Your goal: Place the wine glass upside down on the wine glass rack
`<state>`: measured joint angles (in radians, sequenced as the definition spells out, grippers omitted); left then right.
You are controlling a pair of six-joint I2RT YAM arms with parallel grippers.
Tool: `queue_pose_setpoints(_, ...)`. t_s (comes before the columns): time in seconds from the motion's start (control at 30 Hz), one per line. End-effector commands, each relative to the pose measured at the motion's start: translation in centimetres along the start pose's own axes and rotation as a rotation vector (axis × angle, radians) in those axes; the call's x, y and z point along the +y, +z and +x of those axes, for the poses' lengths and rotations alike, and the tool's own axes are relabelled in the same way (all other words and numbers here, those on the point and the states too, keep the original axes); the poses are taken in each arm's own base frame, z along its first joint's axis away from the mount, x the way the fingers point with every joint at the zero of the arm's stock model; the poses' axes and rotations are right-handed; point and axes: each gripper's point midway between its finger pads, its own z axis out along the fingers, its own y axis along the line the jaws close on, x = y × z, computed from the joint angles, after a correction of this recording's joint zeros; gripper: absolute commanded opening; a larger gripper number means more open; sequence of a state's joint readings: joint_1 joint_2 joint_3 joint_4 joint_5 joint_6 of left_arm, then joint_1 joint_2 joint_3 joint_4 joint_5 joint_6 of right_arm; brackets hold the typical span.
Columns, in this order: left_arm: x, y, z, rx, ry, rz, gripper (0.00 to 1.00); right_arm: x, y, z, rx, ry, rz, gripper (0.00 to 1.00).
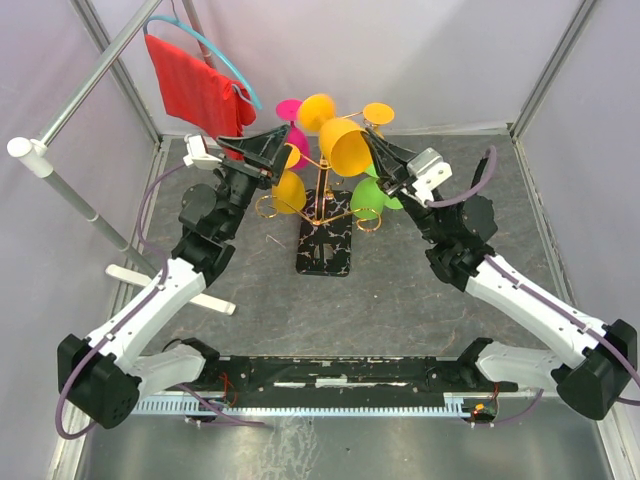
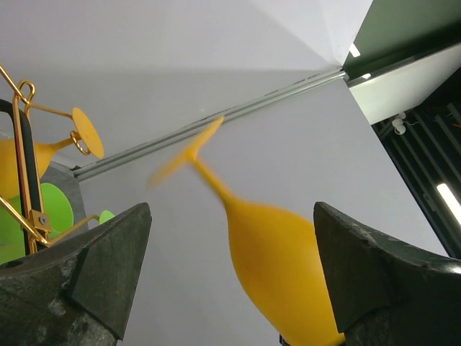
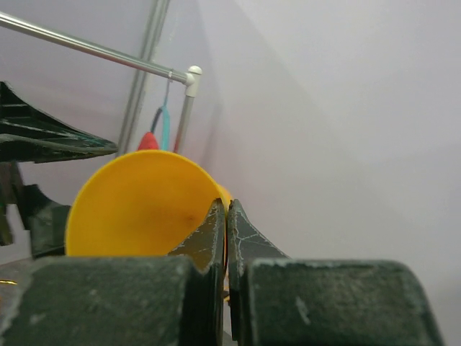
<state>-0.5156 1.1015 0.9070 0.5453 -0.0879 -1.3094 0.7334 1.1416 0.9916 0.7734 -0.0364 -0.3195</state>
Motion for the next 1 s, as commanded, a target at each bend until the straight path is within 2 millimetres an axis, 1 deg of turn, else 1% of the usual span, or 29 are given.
queue_pose_setpoints(0.0,-2.0,-0.8,-1.0,-0.043,0.084,0.027,0.99,-1.8,-0.1,-2.0,-0.032,-0.072,0.051,0.0)
queue_pose_setpoints(0.07,-1.7,-0.8,-1.6,-0.068,0.125,-0.002,0.99,-1.8,-0.2,-1.9,-0.026,-0.087,0.052,0.0)
queue_pose_setpoints(0.13,-2.0,-0.9,-2.1,-0.089,0.16,-0.008,0.99,-1.9,-0.2,-1.8,-0.025,-0.091,0.056,0.0)
queue_pose_setpoints(0.23,-2.2,-0.9,-2.0,-0.084,0.145,0.003,0.99,-1.6,0.0,-2.0,-0.051,-0.075,0.051,0.0)
queue_pose_setpoints(0.33,-2.0,-0.7,-1.1,-0.046,0.089,0.011,0.99,-1.2,0.4,-2.1,-0.104,-0.04,0.051,0.0)
queue_pose_setpoints(0.43,-1.7,-0.4,0.3,0.02,0.002,0.025,0.99,-0.5,0.7,-2.5,-0.175,-0.017,0.035,0.0)
queue_pose_setpoints(0.53,-1.6,-0.3,1.7,0.085,-0.092,0.048,0.99,0.0,0.9,-2.4,-0.224,-0.018,0.031,0.01)
queue_pose_setpoints(0.6,-1.7,-0.3,2.1,0.101,-0.147,0.063,1.0,0.4,1.0,-1.9,-0.229,-0.018,0.025,0.01)
queue_pose_setpoints(0.83,-1.8,-0.7,1.5,0.066,-0.203,0.085,1.0,1.5,0.8,-1.0,-0.251,0.012,0.001,0.01)
queue_pose_setpoints(0.97,-1.5,-0.7,1.1,0.043,-0.213,0.082,0.99,2.3,0.7,-1.2,-0.284,0.049,-0.029,0.01)
